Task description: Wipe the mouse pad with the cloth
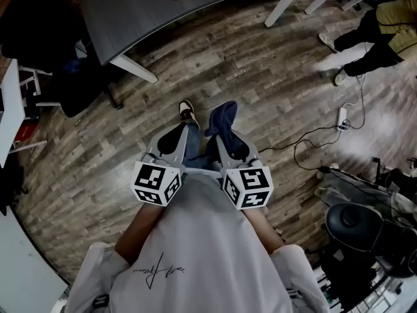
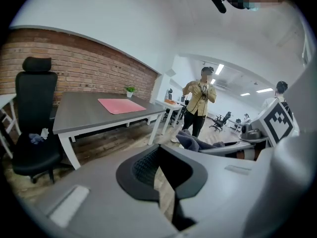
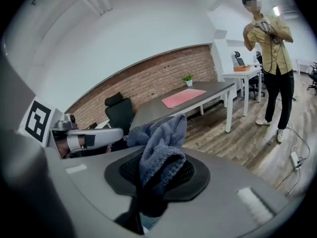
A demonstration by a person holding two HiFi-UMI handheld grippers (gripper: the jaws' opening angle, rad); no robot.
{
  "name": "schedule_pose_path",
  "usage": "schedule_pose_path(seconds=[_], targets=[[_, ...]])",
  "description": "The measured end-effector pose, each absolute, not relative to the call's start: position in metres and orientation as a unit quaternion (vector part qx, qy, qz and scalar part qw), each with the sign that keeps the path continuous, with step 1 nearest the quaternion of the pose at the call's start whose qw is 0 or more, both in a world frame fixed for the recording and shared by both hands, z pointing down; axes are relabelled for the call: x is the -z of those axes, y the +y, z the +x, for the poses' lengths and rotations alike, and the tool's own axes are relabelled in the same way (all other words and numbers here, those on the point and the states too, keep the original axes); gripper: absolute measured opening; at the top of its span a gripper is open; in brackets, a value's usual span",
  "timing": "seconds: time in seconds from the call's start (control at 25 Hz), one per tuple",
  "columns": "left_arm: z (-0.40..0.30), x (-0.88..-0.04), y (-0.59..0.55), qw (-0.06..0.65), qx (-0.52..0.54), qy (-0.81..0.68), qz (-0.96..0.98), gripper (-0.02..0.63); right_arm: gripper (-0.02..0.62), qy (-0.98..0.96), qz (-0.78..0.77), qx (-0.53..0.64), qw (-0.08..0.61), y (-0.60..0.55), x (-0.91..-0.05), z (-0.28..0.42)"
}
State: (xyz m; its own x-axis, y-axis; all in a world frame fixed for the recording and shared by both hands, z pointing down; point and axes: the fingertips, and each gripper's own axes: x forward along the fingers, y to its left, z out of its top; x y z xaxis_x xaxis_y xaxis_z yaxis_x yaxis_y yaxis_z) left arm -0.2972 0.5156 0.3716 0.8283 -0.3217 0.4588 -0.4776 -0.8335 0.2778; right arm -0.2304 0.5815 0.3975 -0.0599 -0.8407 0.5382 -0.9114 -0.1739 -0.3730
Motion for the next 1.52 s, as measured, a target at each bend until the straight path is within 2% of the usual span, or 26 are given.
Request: schedule_pose_path(seconds=[0.64,1.08,1.52], targets=[[-0.218,-0.370,0.389,0.213,-0.191,-0.173,0.942,0.005,0.089,-0.630,0.691,-0.345,0.081,0.458,-0.390,-0.165],[-0.215,-0.361,0.279,0.207,-0.186,-0.171,0.945,0.005,0.089,-0.643,0.684,-0.334,0.086,0.341,-0.381,-0.166],[-0.224,-0.353,0.225,0.204,-0.158,-0.186,0.948,0.004,0.091,-0.661,0.676,-0.312,0.095,0.281,-0.375,-0.177]])
